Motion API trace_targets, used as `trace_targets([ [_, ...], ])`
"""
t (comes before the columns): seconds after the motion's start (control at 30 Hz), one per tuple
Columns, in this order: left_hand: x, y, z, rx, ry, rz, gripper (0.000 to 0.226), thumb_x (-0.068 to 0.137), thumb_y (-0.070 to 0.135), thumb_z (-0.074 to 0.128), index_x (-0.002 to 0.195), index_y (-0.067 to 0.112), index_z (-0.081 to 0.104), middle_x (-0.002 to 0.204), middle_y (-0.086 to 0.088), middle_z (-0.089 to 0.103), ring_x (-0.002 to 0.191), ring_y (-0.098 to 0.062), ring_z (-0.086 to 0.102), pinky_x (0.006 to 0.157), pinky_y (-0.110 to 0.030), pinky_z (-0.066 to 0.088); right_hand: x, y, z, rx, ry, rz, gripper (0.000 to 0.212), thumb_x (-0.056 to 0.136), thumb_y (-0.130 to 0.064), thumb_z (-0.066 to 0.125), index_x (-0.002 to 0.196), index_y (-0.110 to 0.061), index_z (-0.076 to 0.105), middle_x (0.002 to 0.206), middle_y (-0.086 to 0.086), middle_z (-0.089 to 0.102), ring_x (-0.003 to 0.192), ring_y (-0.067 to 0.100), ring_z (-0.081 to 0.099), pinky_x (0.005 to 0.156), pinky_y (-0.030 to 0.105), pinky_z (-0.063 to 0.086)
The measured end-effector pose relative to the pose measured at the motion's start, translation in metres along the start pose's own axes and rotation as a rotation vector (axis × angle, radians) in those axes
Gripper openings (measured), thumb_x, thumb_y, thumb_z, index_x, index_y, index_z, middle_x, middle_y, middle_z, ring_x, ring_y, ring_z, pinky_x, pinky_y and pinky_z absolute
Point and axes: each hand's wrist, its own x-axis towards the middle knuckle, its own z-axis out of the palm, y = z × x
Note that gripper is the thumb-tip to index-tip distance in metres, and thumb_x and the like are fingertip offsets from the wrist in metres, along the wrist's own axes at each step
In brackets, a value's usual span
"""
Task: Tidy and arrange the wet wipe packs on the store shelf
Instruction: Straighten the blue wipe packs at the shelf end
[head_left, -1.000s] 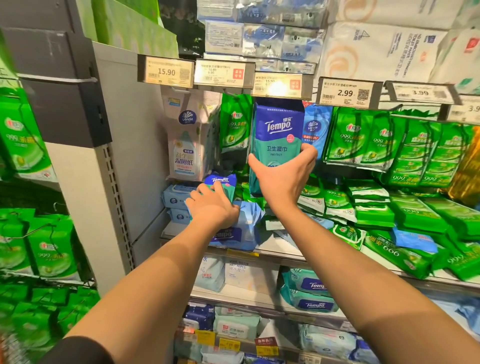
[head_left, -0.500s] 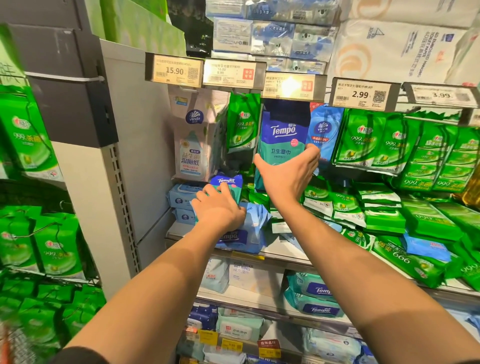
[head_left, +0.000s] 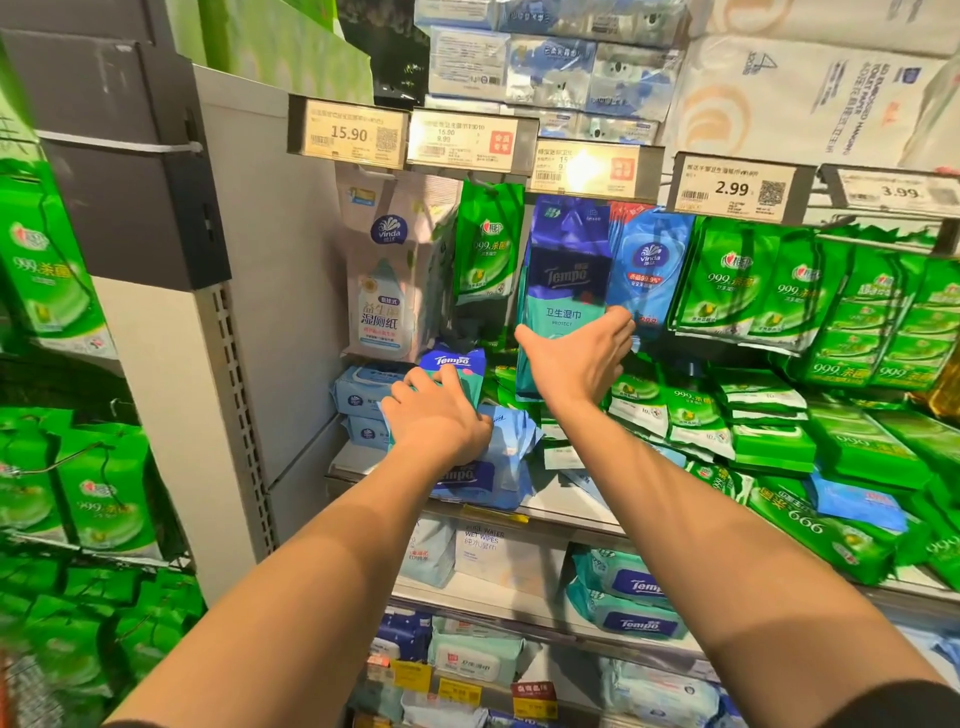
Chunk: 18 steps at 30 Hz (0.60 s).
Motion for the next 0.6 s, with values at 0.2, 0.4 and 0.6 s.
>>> trace_targets([
  [0.2, 0.001, 0.001, 0.002, 0.017, 0.005, -0.007, 0.076, 0.086, 0.063, 0.044, 0.144, 0.020, 0.020, 0.139, -0.020, 0.031, 0.123, -0.039, 0.036, 0.097, -0.047, 0.032, -0.010, -0.003, -0.001, 0.120, 0.033, -0.057, 0.085, 0.048, -0.048, 0.085, 0.112, -0.014, 0.040, 0.113, 0.004, 0.047, 0.111, 0.027, 0.048, 0.090, 0.043, 0.043],
  [0.4, 0.000, 0.000, 0.000, -0.001, 0.016, -0.007, 0.075, 0.085, 0.063, 0.045, 0.142, 0.019, 0.023, 0.138, -0.019, 0.032, 0.123, -0.039, 0.036, 0.096, -0.048, 0.032, -0.021, -0.012, -0.019, 0.243, 0.088, -0.174, 0.087, 0.048, -0.051, 0.084, 0.113, -0.013, 0.040, 0.111, 0.001, 0.046, 0.105, 0.024, 0.049, 0.088, 0.046, 0.047],
  [0.6, -0.004, 0.001, -0.002, -0.003, 0.002, -0.003, 0.075, 0.086, 0.063, 0.046, 0.142, 0.018, 0.023, 0.139, -0.020, 0.032, 0.125, -0.040, 0.035, 0.099, -0.048, 0.031, -0.033, -0.015, -0.040, 0.309, 0.117, -0.242, 0.087, 0.049, -0.050, 0.086, 0.114, -0.012, 0.041, 0.110, 0.000, 0.045, 0.103, 0.020, 0.049, 0.085, 0.045, 0.048],
])
